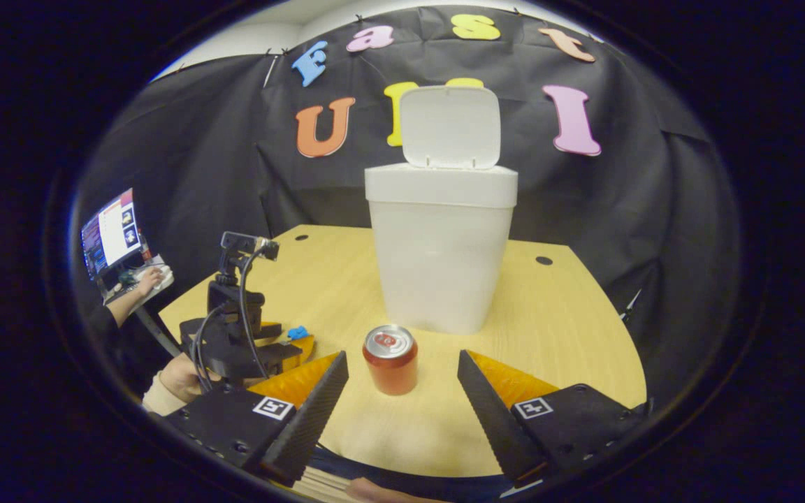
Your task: Press the lid of the desktop garbage bin to open it, pick up the crumpled paper on the desktop and throw it into the bin, then pick up the pop can on the desktop and drop it into the bin, and finally close the garbage bin lid.
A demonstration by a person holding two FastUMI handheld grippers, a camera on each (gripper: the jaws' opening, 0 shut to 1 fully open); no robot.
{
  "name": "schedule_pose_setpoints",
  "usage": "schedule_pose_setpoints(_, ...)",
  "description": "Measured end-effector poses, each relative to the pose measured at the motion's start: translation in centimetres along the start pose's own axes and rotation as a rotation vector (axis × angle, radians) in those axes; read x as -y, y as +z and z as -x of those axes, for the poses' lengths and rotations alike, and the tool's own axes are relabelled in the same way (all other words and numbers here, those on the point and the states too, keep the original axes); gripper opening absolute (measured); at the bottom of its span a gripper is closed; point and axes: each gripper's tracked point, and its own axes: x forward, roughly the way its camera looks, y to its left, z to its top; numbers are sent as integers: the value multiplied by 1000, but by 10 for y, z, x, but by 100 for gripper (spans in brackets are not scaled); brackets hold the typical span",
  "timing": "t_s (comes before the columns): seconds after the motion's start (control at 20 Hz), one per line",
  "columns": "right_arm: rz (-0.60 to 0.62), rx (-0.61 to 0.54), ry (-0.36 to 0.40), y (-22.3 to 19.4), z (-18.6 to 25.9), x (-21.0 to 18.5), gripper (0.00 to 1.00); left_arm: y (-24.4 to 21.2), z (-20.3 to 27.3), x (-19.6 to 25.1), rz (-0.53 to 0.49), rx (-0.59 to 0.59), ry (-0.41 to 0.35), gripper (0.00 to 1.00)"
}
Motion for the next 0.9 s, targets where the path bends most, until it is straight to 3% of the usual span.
schedule_pose_setpoints(0.45,-67,-154,30,-72,-58,-9,94,3,-2,4,-38,7,-32,96)
schedule_pose_setpoints(0.5,-60,-152,27,-77,-62,-9,97,5,-6,7,-46,9,-43,92)
schedule_pose_setpoints(0.55,-50,-148,18,-82,-68,-8,97,7,-9,10,-50,11,-43,80)
schedule_pose_setpoints(0.6,-40,-137,8,-86,-74,-6,97,8,-11,11,-57,12,-38,76)
schedule_pose_setpoints(0.7,-10,-87,-12,-83,-82,-3,97,7,-9,9,-64,12,-28,57)
schedule_pose_setpoints(0.75,8,-48,-25,-78,-84,-2,94,7,-8,8,-66,14,-24,39)
schedule_pose_setpoints(0.85,52,42,-59,-67,-87,-1,97,9,-3,5,-60,36,-2,37)
schedule_pose_setpoints(0.9,75,80,-74,-64,-90,-2,97,12,2,2,-55,63,10,32)
